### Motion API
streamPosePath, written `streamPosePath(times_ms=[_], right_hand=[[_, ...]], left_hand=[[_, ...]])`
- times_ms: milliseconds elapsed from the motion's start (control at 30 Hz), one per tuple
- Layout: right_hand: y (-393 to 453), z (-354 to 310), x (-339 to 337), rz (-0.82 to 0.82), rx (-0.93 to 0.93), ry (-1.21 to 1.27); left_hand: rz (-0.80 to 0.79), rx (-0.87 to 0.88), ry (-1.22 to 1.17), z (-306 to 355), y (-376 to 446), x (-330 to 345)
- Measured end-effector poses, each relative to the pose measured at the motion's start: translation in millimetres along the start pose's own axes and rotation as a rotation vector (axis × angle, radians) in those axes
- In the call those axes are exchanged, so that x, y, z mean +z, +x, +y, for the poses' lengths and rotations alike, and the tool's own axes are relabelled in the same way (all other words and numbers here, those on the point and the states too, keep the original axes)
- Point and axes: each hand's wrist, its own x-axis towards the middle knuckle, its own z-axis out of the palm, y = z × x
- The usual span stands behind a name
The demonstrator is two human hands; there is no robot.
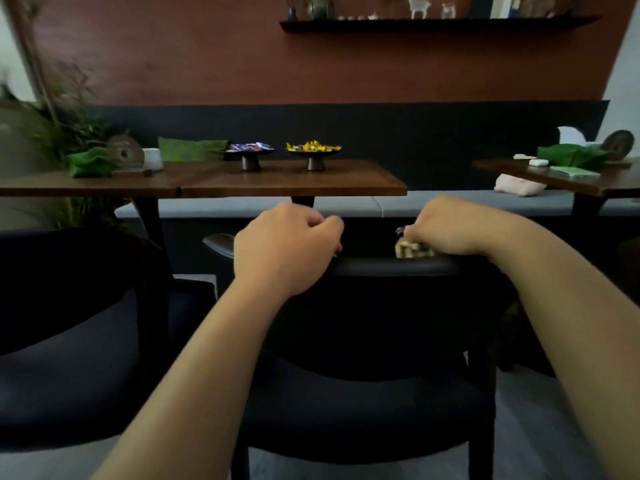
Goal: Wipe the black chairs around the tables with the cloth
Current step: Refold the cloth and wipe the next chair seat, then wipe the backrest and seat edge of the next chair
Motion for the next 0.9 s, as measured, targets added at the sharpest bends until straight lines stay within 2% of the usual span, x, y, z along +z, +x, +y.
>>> streamPosePath(times_ms=[100, 200, 233, 267, 367, 467, 567, 733, 833, 900], right_hand=[[-10, -3, 2, 0.284, -0.089, 0.016], [-19, -18, 9, 0.709, -0.282, 0.250], [-18, -29, 11, 0.765, -0.348, 0.367], [-16, -44, 13, 0.742, -0.405, 0.517], [-6, -93, 17, 0.409, -0.492, 0.945], [0, -125, 8, 0.244, -0.510, 1.018], [4, -134, -9, 0.161, -0.562, 1.052], [21, -115, -48, 0.145, -0.607, 0.886], [36, -93, -67, 0.070, -0.583, 0.877], [47, -78, -75, -0.051, -0.560, 0.847]], left_hand=[[0.196, 0.084, -0.158, -8, -7, 2], [0.281, 0.200, -0.459, -20, -9, 1], [0.289, 0.231, -0.588, -23, -10, 0], [0.286, 0.258, -0.708, -25, -11, -2], [0.243, 0.289, -1.001, -30, -13, -14], [0.157, 0.204, -1.165, -37, -14, -31], [0.121, 0.178, -1.044, -40, -10, -47], [0.243, 0.169, -0.717, -34, 20, -76], [0.225, 0.116, -0.727, -25, 45, -82], [0.229, 0.070, -0.737, -17, 64, -79]])
